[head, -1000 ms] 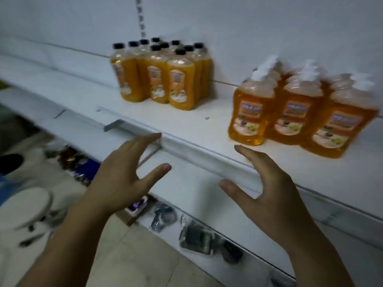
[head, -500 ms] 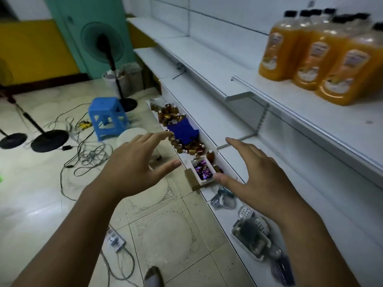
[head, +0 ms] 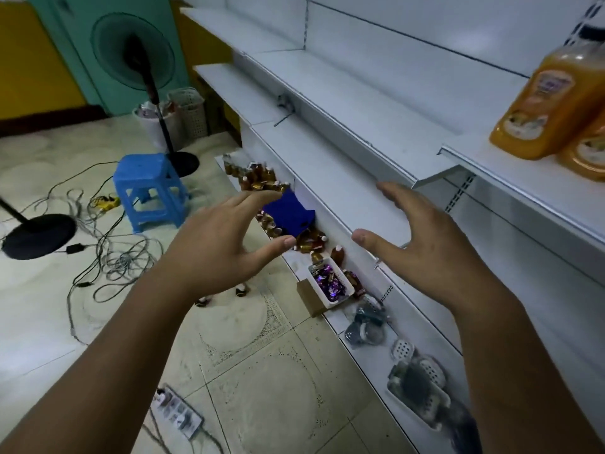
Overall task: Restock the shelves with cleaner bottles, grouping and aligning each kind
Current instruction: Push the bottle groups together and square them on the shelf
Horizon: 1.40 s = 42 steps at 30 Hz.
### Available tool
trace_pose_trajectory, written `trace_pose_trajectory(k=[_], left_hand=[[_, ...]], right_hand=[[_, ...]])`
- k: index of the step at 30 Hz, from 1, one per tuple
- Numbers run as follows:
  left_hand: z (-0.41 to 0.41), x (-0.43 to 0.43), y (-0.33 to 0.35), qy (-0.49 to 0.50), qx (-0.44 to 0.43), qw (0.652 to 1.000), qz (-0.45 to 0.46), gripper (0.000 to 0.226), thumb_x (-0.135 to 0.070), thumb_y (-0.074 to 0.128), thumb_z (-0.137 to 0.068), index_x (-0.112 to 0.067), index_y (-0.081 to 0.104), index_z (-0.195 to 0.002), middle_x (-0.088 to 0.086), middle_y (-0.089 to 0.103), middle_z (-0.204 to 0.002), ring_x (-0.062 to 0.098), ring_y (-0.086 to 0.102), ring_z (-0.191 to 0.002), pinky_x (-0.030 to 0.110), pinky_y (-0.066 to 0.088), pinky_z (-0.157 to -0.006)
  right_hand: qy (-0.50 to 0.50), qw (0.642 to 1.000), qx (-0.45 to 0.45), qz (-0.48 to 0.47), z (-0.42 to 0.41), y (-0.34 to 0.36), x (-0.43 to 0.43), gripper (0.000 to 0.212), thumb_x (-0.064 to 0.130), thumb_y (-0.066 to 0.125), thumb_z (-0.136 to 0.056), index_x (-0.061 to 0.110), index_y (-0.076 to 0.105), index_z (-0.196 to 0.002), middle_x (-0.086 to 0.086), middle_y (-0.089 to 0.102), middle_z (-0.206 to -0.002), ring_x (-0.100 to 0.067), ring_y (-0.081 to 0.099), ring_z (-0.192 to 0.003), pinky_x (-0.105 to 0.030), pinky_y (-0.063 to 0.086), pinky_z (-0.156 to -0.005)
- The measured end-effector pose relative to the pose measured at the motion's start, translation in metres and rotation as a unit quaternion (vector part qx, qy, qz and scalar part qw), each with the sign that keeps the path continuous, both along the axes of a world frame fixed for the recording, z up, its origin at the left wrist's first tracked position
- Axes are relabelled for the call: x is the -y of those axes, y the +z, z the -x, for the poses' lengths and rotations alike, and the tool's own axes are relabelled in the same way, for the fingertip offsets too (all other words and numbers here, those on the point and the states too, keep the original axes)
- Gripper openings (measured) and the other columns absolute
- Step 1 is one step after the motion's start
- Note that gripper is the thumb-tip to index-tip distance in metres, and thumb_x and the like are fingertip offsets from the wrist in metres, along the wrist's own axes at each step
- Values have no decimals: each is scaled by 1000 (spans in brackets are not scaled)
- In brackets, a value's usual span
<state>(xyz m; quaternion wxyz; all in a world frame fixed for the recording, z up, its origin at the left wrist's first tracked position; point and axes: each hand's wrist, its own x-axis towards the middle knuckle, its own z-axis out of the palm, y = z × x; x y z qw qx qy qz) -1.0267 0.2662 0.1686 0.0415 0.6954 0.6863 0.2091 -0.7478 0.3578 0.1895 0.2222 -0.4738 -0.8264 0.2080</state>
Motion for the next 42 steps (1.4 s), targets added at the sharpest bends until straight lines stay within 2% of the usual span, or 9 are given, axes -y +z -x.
trace_pose_trajectory(k=[8,14,17,21,24,29,34,38,42], left_hand=[[-12,-121,13,-91,31,995,-21,87,-93,29,-85,-42,36,-155,-12,54,-151,12,55,-133,46,54,-101],[-57,-205,34,-180,195,964,-35,75,-89,48,-83,-55,38,-149,-33,48,-148,-7,50,-133,37,53,-100],[-89,-242,46,-231,239,942,-50,72,-78,58,-84,-53,39,-149,-34,49,-147,-7,51,-133,36,48,-106],[-131,-294,55,-293,316,901,-41,73,-70,64,-83,-48,42,-149,-32,51,-146,-8,53,-132,30,45,-109],[-165,-330,64,-324,374,869,-22,70,-66,64,-86,-46,44,-150,-29,53,-147,-9,54,-131,27,44,-110],[-213,-398,78,-316,488,811,65,80,-90,48,-78,-49,50,-147,-22,54,-151,1,52,-138,44,38,-121],[-256,-449,91,-304,568,744,179,83,-85,46,-87,-35,49,-153,-6,51,-157,13,50,-141,50,33,-125],[-279,-474,91,-304,584,716,230,85,-85,45,-86,-35,47,-155,-1,53,-157,23,54,-141,55,35,-123],[-297,-473,83,-338,616,646,300,83,-84,48,-88,-31,50,-153,10,62,-147,34,66,-126,54,50,-110]], right_hand=[[-78,993,-67,-55,-33,20,-58,81,74,62,-80,40,44,-152,22,53,-147,0,49,-135,-31,43,-109],[-171,967,-134,-135,-88,52,-102,68,70,67,-85,35,56,-143,22,64,-133,2,58,-123,-19,47,-96],[-227,943,-156,-186,-115,63,-114,59,57,70,-86,33,59,-139,21,66,-127,3,62,-115,-9,46,-90],[-309,908,-176,-221,-146,63,-116,55,59,67,-87,31,62,-134,18,68,-124,-3,66,-111,-25,53,-90],[-368,879,-176,-246,-163,56,-119,54,62,65,-86,31,62,-131,13,69,-122,-4,67,-110,-22,53,-87],[-455,822,-178,-292,-199,54,-133,49,47,70,-97,19,59,-135,-4,64,-128,-17,65,-113,-32,58,-86],[-520,738,-265,-337,-234,67,-154,48,46,65,-99,22,57,-140,3,62,-133,-6,60,-116,-20,51,-87],[-540,700,-390,-259,-260,73,-176,66,73,53,-91,31,56,-142,11,62,-134,-11,59,-126,-41,53,-103],[-466,751,-451,-126,-260,63,-188,70,77,48,-88,35,52,-145,5,69,-130,-21,69,-120,-41,57,-92]])
